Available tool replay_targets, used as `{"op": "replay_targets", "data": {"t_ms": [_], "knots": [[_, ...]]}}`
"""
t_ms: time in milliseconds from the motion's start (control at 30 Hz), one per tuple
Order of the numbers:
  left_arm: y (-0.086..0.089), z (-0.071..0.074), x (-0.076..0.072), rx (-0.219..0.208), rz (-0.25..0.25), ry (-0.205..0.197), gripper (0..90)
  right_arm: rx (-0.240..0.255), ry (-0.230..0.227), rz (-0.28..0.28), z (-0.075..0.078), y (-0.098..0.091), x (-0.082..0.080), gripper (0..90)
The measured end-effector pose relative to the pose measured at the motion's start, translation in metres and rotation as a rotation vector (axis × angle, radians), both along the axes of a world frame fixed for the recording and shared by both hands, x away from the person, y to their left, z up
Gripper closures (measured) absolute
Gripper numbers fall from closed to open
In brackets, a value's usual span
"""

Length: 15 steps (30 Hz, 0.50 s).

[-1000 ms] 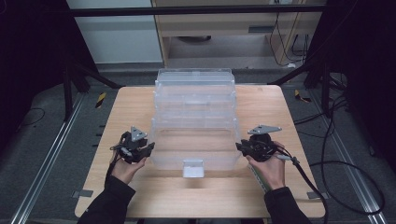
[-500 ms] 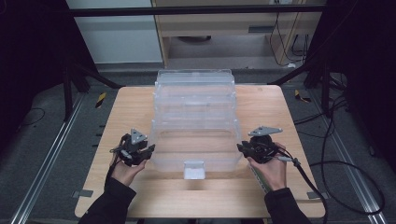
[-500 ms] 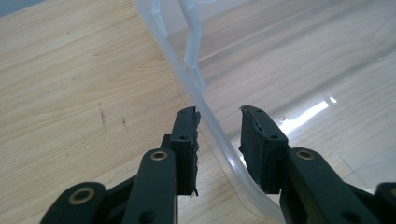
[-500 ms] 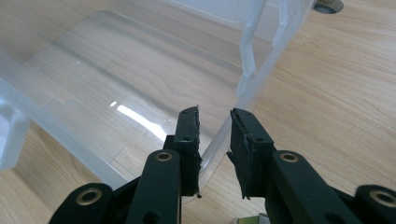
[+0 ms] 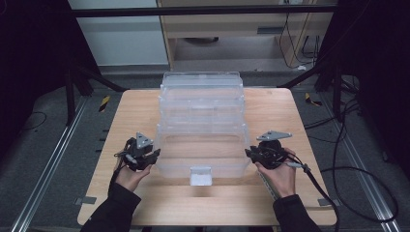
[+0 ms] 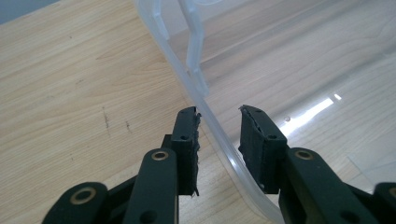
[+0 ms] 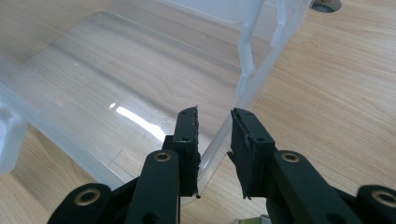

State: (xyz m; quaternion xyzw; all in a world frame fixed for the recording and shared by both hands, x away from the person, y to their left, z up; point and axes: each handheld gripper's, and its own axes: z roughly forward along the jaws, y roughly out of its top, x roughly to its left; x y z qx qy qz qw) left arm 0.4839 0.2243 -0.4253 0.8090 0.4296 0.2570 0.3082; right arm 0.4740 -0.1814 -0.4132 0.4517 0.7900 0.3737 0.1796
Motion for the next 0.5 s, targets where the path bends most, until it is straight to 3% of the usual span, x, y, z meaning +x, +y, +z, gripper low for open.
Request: {"op": "replay_targets", "data": {"t_ms": [167,200,500], "knots": [[0.002,0.000,0.001,-0.016,-0.004,-0.001,66.1,0.004,0.000,0.000,0.000,0.000,0.000,71.6],[0.004,0.001,0.000,-0.038,-0.007,-0.008,63.5,0.013,-0.002,-0.001,0.001,0.000,0.000,71.0],[0.016,0.021,-0.011,-0.093,-0.009,-0.052,50.4,0.075,-0.042,-0.031,0.018,-0.016,-0.003,66.1]]}}
